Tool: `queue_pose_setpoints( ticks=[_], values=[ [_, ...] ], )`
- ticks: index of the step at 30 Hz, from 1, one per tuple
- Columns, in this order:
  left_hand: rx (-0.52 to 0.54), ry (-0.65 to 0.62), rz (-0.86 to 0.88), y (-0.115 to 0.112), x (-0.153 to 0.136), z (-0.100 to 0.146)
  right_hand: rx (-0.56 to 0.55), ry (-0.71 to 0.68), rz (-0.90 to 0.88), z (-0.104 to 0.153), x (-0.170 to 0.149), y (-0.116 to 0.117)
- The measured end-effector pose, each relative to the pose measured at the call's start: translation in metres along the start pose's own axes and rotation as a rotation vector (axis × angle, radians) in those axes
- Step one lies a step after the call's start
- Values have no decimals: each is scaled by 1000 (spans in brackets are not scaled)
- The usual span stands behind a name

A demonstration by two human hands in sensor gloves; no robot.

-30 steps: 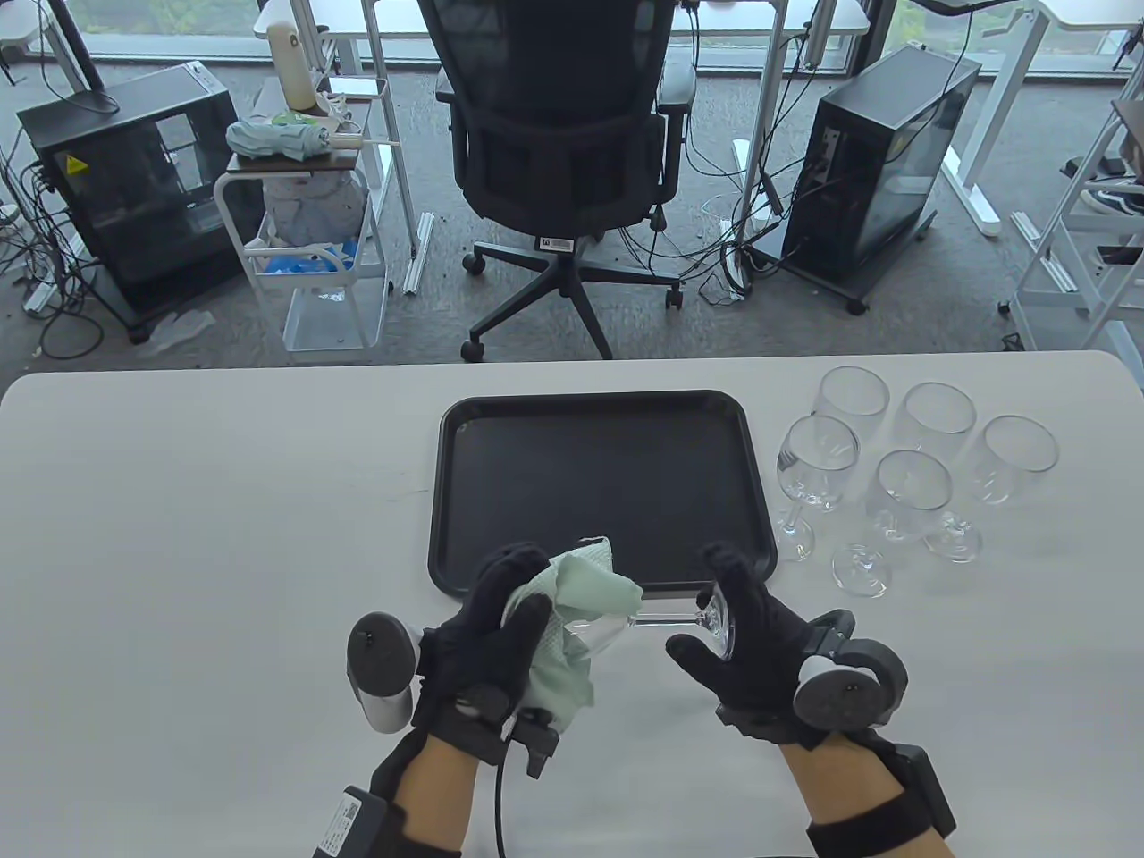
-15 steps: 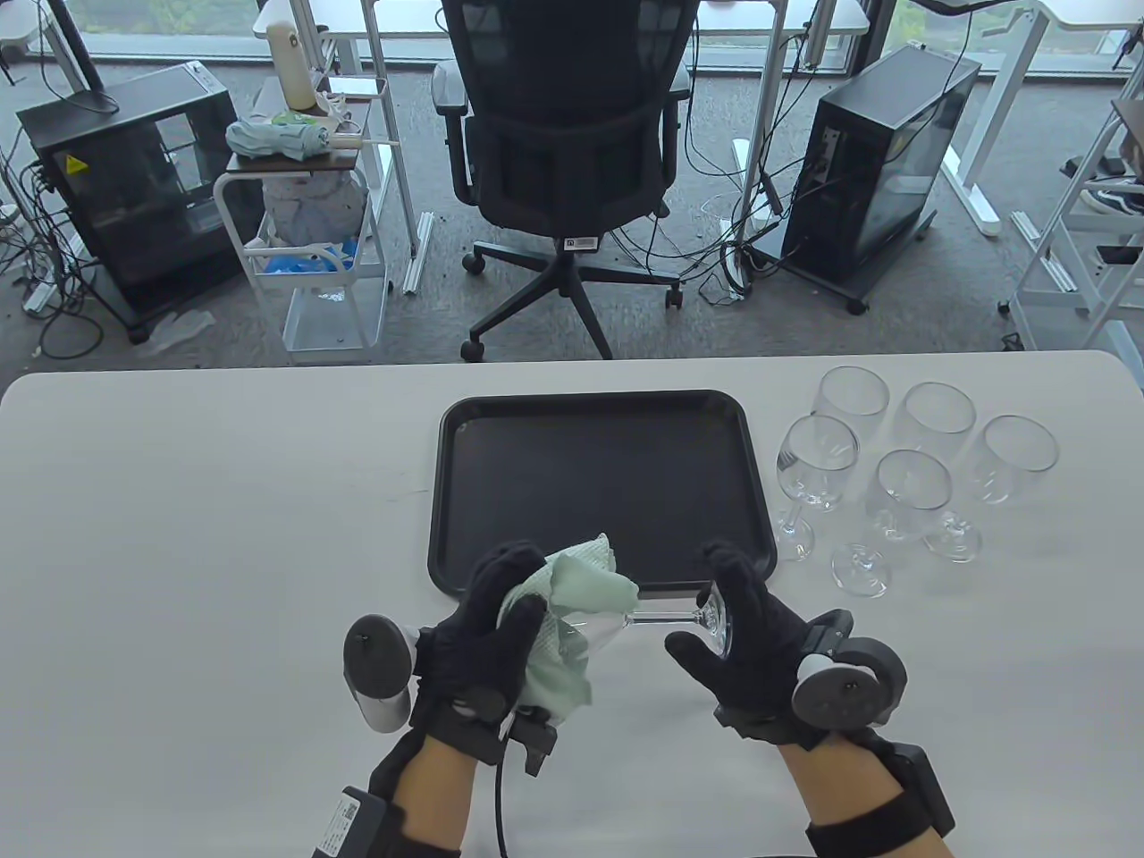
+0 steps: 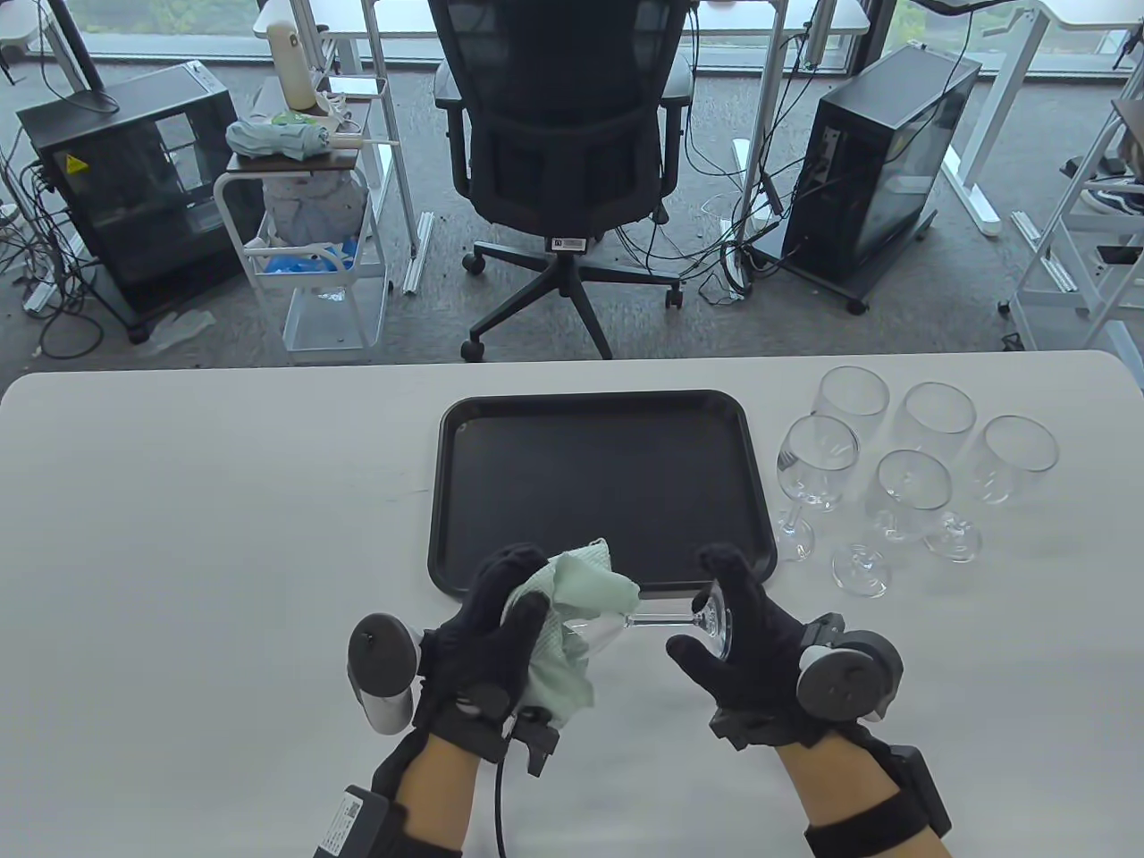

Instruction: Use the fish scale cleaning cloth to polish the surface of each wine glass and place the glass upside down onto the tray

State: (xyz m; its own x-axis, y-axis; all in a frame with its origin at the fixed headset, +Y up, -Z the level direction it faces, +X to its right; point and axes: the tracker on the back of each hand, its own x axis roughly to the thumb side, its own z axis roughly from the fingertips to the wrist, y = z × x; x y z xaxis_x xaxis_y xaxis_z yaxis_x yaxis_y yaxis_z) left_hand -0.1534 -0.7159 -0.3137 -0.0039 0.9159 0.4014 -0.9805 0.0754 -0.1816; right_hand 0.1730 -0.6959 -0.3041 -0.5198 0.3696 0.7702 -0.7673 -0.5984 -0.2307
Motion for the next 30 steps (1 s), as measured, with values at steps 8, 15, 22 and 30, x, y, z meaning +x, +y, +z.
queue_pose_setpoints(
  ticks=[8, 15, 22, 30],
  values=[
    [31, -117, -130, -4, 8, 1, 121, 527, -472, 2, -12, 6],
    [-8, 1, 33, 0, -3, -1, -2, -21, 75, -3, 7, -6],
    [-5, -81, -15, -8, 1, 0, 9, 325, -261, -2, -8, -3],
    [-1, -40, 13, -3, 0, 0, 1, -21, 76, -2, 6, -6]
  ],
)
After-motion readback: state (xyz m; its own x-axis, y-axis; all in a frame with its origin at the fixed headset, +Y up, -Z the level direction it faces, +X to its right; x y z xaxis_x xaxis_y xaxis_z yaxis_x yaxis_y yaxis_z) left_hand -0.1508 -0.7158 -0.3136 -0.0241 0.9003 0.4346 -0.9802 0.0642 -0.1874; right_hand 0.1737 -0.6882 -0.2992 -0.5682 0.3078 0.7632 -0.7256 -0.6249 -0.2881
